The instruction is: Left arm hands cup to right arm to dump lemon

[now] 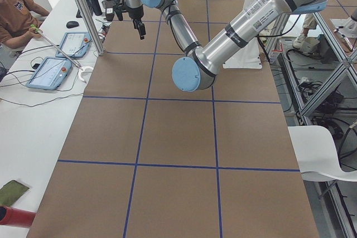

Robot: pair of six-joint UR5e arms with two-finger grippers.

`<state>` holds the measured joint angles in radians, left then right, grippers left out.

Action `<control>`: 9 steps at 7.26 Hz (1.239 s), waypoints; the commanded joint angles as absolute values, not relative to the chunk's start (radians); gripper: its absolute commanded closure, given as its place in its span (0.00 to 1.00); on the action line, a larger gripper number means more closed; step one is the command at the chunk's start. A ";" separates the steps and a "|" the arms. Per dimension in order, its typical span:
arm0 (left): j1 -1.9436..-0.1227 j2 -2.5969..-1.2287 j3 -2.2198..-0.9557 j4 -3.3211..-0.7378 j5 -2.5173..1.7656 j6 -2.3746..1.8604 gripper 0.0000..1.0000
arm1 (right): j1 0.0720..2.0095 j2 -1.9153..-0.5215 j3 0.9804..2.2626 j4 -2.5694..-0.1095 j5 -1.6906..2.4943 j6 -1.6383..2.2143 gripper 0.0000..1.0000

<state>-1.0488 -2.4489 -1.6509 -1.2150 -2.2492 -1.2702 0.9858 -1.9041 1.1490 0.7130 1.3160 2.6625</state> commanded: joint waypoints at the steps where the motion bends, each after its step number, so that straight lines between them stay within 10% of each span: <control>1: -1.049 -2.451 -1.654 -1.213 -2.247 -1.273 0.00 | 1.031 -1.875 1.135 0.715 1.365 2.773 1.00; 9: -1.052 -2.480 -1.657 -1.206 -2.203 -1.273 0.00 | 1.091 -1.870 1.027 0.855 1.402 3.102 1.00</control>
<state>-1.0513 -2.4780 -1.6563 -1.2082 -2.2100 -1.2732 1.0870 -1.8727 1.0781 0.8028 1.4008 3.0638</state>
